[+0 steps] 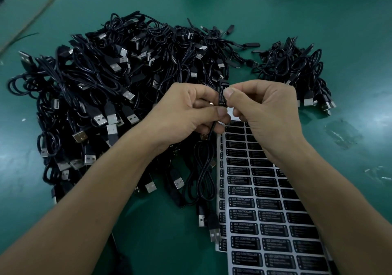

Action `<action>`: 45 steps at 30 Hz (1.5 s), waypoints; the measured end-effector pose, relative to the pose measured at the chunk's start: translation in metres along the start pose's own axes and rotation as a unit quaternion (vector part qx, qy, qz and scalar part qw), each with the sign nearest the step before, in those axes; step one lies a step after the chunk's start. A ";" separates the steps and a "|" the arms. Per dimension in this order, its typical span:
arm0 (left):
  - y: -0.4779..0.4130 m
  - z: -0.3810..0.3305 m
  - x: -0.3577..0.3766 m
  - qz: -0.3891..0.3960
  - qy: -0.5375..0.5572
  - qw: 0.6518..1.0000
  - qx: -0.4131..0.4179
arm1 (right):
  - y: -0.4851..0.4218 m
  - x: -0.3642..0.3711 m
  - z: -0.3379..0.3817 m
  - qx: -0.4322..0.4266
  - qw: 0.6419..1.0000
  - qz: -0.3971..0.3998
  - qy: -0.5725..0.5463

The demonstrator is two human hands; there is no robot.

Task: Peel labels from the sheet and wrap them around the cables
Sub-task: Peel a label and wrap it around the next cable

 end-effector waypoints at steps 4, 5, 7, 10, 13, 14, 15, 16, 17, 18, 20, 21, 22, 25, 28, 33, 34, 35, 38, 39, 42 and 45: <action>-0.001 0.001 0.000 -0.001 0.000 1.000 0.001 | 0.000 -0.001 -0.002 0.001 1.000 -0.005 0.009; -0.001 0.001 0.000 0.000 -0.001 1.000 0.002 | -0.001 -0.001 -0.002 0.000 1.000 -0.007 0.012; -0.001 0.001 0.000 0.002 -0.001 1.000 0.003 | 0.000 -0.001 -0.003 -0.002 1.000 -0.011 0.018; 0.000 0.001 0.000 0.003 0.001 1.000 0.003 | -0.001 -0.002 -0.003 -0.003 1.000 -0.017 0.022; 0.000 0.001 0.000 0.004 0.000 1.000 0.004 | -0.001 -0.002 -0.003 -0.004 1.000 -0.016 0.026; 0.000 0.002 0.000 0.004 -0.001 1.000 0.005 | -0.001 -0.002 -0.004 -0.003 0.999 -0.016 0.028; 0.000 0.002 0.000 0.004 -0.001 1.000 0.006 | -0.001 -0.002 -0.005 -0.002 0.999 -0.016 0.029; 0.000 0.002 0.000 0.003 -0.002 1.000 0.006 | -0.001 -0.002 -0.005 -0.002 0.999 -0.016 0.029; 0.000 0.002 0.000 0.003 -0.001 1.000 0.006 | -0.001 -0.002 -0.005 -0.002 0.999 -0.016 0.029; 0.000 0.002 -0.001 0.003 0.000 1.000 0.006 | -0.001 -0.002 -0.005 -0.003 0.999 -0.016 0.030; 0.000 0.002 -0.001 0.003 0.001 1.000 0.006 | -0.001 -0.002 -0.005 -0.004 0.999 -0.016 0.031; 0.000 0.002 -0.001 0.004 0.001 1.000 0.007 | -0.001 -0.002 -0.005 -0.004 0.999 -0.016 0.031; 0.000 0.002 -0.001 0.004 0.000 1.000 0.007 | -0.001 -0.002 -0.005 -0.004 0.999 -0.017 0.032; 0.000 0.001 0.000 0.004 -0.003 1.000 0.006 | -0.001 -0.002 -0.005 -0.002 0.999 -0.018 0.032; 0.001 0.001 0.000 0.004 -0.002 1.000 0.005 | -0.001 -0.002 -0.004 -0.003 0.999 -0.019 0.032; 0.001 0.000 0.000 0.004 -0.005 1.000 0.005 | -0.001 -0.003 -0.004 -0.002 0.999 -0.021 0.042; 0.001 0.000 0.000 0.004 -0.005 1.000 0.005 | -0.001 -0.003 -0.004 -0.003 0.999 -0.022 0.044; 0.001 0.000 0.000 0.004 -0.006 1.000 0.005 | -0.001 -0.003 -0.004 -0.004 0.999 -0.024 0.048; 0.002 -0.001 0.002 0.005 -0.007 1.000 0.008 | 0.000 -0.003 -0.001 -0.010 0.998 -0.034 0.060; 0.002 -0.001 0.002 0.005 -0.007 1.000 0.010 | 0.001 -0.004 -0.001 -0.011 0.997 -0.038 0.061; 0.003 -0.003 0.004 0.002 -0.006 1.000 0.013 | 0.002 -0.004 0.000 -0.012 0.997 -0.046 0.060; 0.003 -0.003 0.004 -0.016 -0.003 1.000 0.016 | 0.002 -0.004 0.000 -0.009 0.997 -0.050 0.062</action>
Point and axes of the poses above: each hand's wrist, its own y-axis away from the middle knuckle, its own x-axis out of the palm, z = x × y, the point moved 7 cm from there along -y, towards the middle knuckle, and after that the axes turned 13 degrees about y, right-handed, at the moved point
